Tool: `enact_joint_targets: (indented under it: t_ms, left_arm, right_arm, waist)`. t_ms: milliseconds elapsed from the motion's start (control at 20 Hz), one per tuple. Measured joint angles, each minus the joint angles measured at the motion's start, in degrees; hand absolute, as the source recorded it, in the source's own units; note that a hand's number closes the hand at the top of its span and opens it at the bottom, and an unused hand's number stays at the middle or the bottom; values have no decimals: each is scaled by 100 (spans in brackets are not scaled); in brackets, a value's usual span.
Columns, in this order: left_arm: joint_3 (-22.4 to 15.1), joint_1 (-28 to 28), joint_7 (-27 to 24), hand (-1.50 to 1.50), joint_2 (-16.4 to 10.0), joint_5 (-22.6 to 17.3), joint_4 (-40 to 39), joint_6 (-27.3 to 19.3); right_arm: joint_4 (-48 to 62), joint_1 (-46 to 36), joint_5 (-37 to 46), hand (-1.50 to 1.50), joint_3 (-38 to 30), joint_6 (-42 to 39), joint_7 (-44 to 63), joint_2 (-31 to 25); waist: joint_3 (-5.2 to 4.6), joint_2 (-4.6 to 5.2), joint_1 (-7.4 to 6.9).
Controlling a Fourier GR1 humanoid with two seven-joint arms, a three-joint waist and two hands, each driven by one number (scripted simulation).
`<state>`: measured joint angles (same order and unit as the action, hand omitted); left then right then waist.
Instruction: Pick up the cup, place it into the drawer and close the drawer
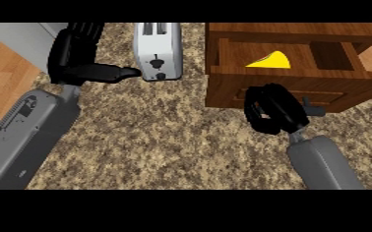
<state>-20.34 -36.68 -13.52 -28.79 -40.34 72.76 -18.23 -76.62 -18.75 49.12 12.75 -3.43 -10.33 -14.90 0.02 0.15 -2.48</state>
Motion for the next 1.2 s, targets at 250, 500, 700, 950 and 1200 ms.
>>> enact_joint_targets:
  t_ms: [250,500,700,950,1200]
  left_arm:
    - [221,563,-6,-150,-250,34,455,176]
    - [455,839,-64,-150,-362,9,541,446]
    - [605,981,-100,-150,-452,-43,544,726]
    - [632,1039,-164,-150,-410,-13,466,932]
    - [649,1100,-162,-150,-387,-74,494,1148]
  right_arm:
    - [1752,-828,297,150,-184,662,-468,289]
    - [3338,-1875,240,150,-624,937,-998,324]
    - [4420,-2579,165,150,-946,979,-1267,261]
    - [5242,-3019,43,150,-1186,860,-1520,266]
    - [5586,-3153,-86,150,-1317,598,-1922,145]
  waist:
    - [-1,5,17]
    - [-13,15,-25]
    - [-9,53,-94]
    - [-13,47,-120]
    - [-29,29,-200]
